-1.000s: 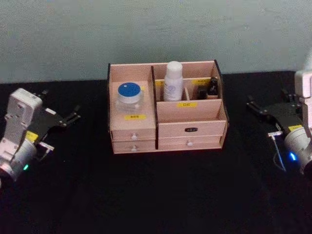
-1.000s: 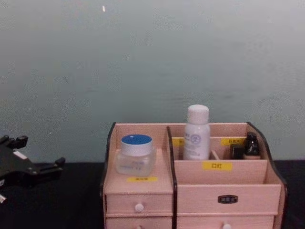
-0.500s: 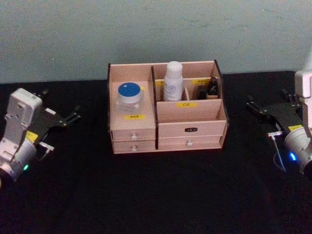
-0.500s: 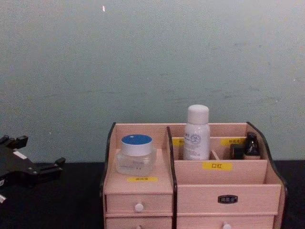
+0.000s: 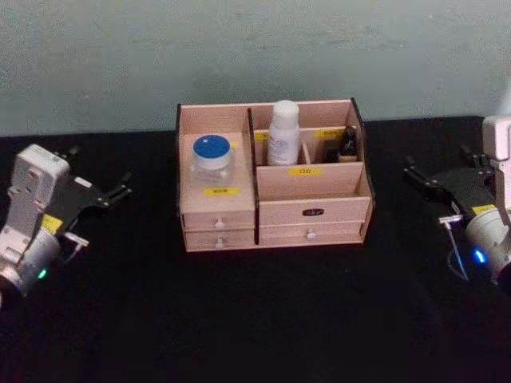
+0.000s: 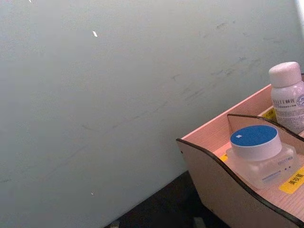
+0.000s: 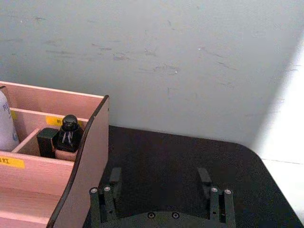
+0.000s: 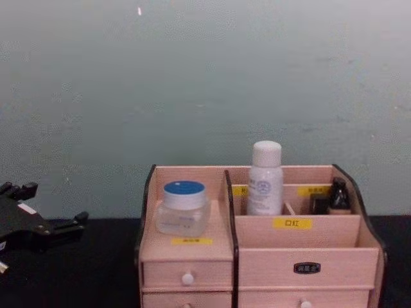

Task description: Pick up the facial cleanser and watermelon frost from the table and place them into the tiered storage box.

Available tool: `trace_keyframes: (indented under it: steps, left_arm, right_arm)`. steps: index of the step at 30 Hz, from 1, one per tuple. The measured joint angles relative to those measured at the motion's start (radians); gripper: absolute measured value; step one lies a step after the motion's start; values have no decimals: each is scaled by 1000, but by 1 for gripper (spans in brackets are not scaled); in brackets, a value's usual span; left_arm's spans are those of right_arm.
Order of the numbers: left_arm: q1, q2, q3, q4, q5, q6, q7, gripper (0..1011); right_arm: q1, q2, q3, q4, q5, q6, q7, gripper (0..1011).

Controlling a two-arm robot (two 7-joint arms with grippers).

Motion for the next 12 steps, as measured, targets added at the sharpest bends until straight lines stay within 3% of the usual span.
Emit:
trace_keyframes:
  steps: [12]
  left_arm:
    - [0, 0, 0, 0, 0, 0, 0, 1001]
  right_arm:
    - [0, 0, 0, 0, 0, 0, 0, 1000]
